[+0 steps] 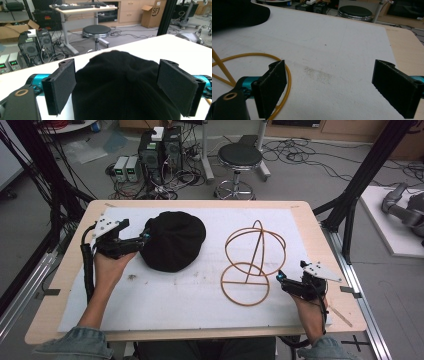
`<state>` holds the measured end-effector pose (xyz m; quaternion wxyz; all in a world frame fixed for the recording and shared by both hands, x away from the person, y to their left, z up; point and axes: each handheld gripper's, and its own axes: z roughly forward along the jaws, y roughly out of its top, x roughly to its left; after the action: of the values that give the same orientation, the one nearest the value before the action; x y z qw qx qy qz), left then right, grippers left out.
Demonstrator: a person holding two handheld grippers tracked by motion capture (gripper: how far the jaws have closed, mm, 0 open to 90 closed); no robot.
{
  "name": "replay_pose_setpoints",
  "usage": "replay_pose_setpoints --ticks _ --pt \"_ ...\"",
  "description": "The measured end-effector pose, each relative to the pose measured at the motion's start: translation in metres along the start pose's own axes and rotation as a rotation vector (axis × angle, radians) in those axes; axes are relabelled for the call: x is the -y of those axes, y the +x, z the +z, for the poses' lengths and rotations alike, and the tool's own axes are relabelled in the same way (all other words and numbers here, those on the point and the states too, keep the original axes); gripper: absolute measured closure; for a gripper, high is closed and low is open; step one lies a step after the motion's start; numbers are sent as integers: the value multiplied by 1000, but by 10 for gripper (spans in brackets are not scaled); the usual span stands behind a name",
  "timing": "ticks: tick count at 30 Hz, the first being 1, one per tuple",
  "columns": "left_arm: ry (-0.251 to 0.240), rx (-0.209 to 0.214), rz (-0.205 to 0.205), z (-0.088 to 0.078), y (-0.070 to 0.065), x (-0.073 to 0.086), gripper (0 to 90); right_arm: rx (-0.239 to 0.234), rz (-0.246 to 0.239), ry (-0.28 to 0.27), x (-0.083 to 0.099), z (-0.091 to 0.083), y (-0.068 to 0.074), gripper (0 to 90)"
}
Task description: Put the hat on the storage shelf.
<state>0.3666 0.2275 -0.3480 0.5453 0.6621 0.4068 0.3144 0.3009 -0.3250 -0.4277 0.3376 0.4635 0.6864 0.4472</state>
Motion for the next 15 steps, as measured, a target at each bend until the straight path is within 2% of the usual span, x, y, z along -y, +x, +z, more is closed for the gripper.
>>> replay_pose_setpoints --ticks 5,8,15 --pt "-3 16 -2 15 1 -5 162 0 -4 -1 0 0 0 123" --pt "-8 41 -3 26 -2 -4 162 -2 -9 -3 0 0 0 124" --pt "38 88 37 48 -15 7 160 -10 -10 -1 0 0 0 123"
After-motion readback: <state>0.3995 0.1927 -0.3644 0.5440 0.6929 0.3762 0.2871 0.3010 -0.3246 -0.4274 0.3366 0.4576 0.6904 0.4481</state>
